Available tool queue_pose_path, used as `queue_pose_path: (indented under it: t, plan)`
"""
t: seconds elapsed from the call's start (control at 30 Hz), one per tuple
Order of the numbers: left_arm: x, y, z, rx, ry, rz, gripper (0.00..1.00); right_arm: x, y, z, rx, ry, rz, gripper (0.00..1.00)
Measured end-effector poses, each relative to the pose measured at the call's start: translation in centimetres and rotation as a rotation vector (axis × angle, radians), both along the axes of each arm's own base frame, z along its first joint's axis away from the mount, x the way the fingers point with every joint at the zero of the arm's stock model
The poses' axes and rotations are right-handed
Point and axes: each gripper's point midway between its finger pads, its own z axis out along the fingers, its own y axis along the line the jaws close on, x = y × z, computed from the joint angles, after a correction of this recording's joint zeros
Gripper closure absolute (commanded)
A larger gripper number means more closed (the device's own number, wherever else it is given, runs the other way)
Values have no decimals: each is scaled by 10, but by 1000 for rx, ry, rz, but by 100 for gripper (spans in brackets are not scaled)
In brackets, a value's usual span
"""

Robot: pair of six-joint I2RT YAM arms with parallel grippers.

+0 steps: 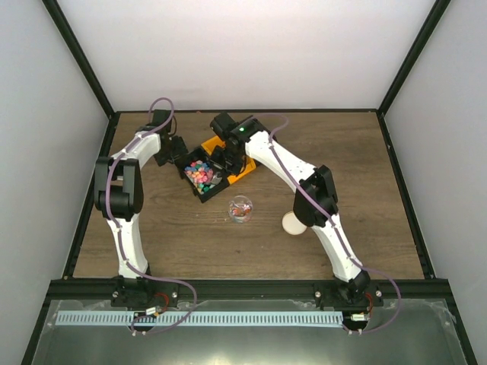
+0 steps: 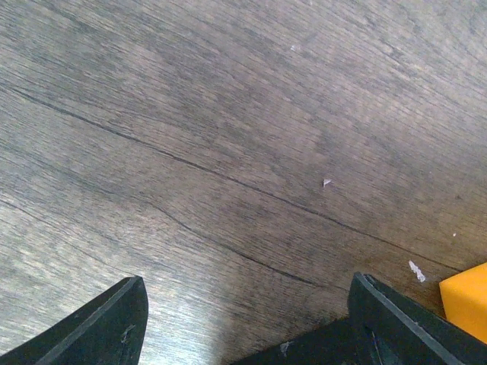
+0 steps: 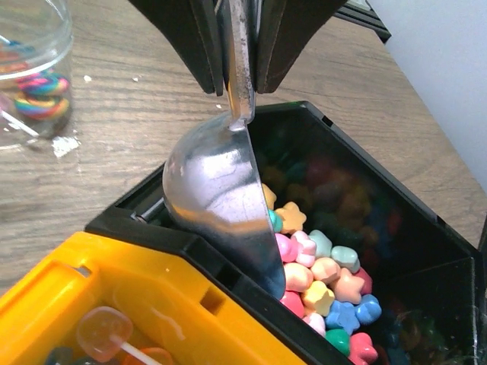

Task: Pack the candies
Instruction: Scoop the fake candies from the storage box.

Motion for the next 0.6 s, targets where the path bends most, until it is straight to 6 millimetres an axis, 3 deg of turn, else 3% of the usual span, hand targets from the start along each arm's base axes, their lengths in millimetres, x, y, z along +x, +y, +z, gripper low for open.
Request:
queue_pose_path:
  t: [0.17,0.37,0.6]
  plan:
    - [-2,-1,-1,1,9,-3,26,-12,-7,1,-34,20,5,99]
    - [-5,-2,-3,-1,20,-4,26,-22,-3,0,-40,16,25,99]
    - [-4,-3,-5,-4,17,-5,26,-20,20,-12,103,10,59,99]
